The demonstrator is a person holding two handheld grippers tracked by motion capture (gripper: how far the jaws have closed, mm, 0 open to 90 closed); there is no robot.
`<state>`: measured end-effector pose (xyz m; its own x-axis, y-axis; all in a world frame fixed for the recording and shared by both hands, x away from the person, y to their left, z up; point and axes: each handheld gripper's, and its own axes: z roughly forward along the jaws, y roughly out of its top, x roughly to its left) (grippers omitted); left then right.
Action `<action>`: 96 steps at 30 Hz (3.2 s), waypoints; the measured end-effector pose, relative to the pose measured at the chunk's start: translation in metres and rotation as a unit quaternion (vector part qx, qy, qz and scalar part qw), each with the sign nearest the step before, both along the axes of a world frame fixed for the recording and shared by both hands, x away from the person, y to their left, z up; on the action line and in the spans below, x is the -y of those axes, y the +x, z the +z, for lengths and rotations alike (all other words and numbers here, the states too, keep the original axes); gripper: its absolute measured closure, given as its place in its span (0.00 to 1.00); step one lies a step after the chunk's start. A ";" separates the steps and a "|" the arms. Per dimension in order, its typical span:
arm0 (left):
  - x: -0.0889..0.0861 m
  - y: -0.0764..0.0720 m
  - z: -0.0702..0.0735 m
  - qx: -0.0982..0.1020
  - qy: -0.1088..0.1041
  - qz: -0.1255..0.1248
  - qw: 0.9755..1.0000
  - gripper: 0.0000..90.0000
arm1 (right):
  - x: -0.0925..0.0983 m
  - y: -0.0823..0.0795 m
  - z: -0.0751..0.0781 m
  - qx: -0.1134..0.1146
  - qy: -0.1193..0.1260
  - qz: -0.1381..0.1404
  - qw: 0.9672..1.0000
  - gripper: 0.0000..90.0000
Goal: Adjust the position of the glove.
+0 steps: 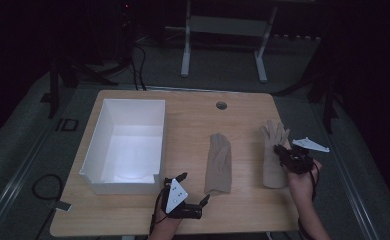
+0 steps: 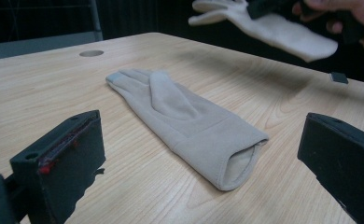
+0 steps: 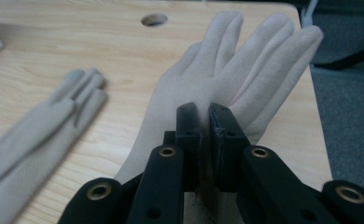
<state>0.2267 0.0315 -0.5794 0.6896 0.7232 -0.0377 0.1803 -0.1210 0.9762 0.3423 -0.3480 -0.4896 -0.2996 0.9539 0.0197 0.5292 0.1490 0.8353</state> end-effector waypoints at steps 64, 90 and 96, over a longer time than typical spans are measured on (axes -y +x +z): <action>0.001 0.001 0.000 -0.002 0.005 -0.009 1.000 0.01 | -0.170 0.004 -0.058 -0.070 0.029 -0.004 0.997 0.86; 0.013 0.011 0.004 -0.039 0.056 -0.063 0.996 0.01 | -0.107 0.010 -0.022 -0.024 0.034 0.171 0.984 0.16; 0.021 0.017 0.016 -0.062 0.097 -0.119 0.986 0.05 | -0.092 0.013 -0.011 -0.037 0.043 0.173 0.983 0.15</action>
<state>0.2441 0.0102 -0.5639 0.8391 0.5439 -0.0090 0.2404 -0.3559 0.9031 0.3552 -0.2565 -0.5004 -0.6004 0.7892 0.1293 0.5191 0.2616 0.8137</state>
